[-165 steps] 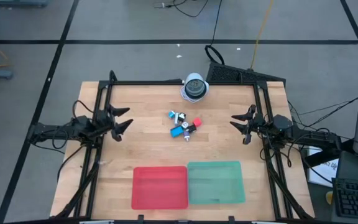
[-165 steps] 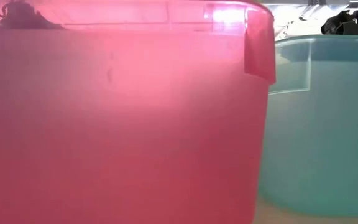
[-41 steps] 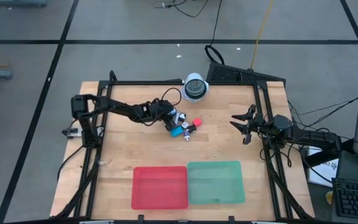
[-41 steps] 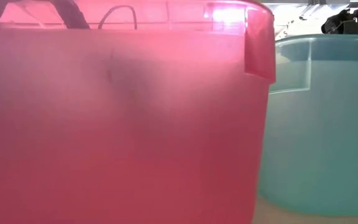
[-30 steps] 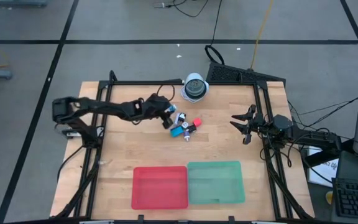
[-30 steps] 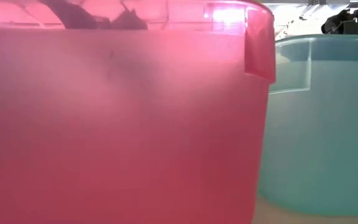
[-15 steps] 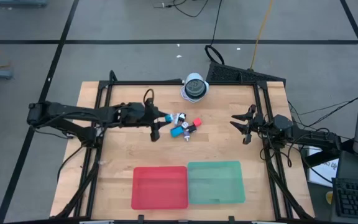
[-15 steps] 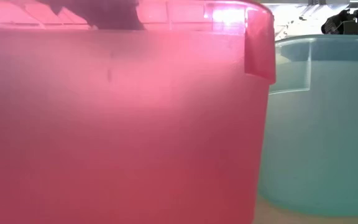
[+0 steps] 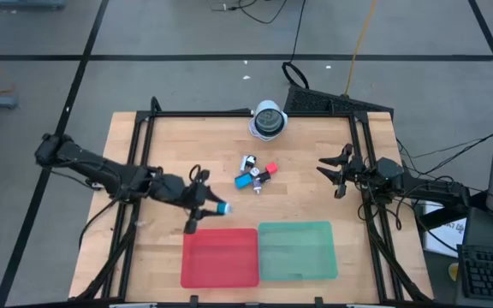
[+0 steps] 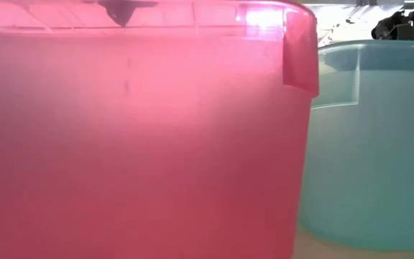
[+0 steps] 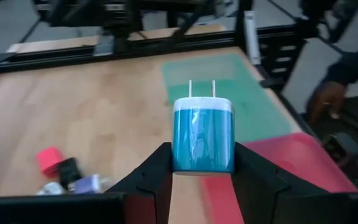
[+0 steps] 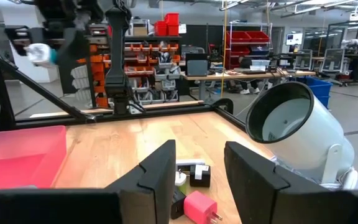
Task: Pick & Place Office items
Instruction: Put the blue charger adapter into the red bin
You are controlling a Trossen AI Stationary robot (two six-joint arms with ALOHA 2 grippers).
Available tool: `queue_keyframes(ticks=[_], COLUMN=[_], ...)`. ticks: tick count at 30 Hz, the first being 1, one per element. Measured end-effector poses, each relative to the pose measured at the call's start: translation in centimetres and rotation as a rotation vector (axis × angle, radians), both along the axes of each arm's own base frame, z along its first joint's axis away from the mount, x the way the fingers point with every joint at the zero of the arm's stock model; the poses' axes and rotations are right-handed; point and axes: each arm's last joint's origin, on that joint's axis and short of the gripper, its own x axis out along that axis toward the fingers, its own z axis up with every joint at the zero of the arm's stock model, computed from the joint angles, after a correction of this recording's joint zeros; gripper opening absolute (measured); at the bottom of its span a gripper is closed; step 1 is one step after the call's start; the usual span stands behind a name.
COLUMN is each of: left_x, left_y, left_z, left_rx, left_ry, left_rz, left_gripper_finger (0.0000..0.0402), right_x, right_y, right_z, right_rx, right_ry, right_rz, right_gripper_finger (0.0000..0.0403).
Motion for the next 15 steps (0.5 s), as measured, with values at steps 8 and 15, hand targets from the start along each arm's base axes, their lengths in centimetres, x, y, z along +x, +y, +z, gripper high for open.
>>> queue_keyframes(ticks=[8,15], left_x=[-0.9,-0.9], left_y=[-3.9,-7.3], left_z=[-1.5,-4.1], left_rx=[0.030,0.095], left_ry=[0.086,0.165], left_rz=[-0.128,-0.231], left_gripper_finger=[0.0141,0.0133], right_x=[0.0,0.0], right_y=[0.0,0.0], right_z=[0.0,0.0], right_rx=[0.000,0.000], right_ry=[0.000,0.000], right_rz=[0.000,0.000], right_gripper_finger=[0.0126,0.0126])
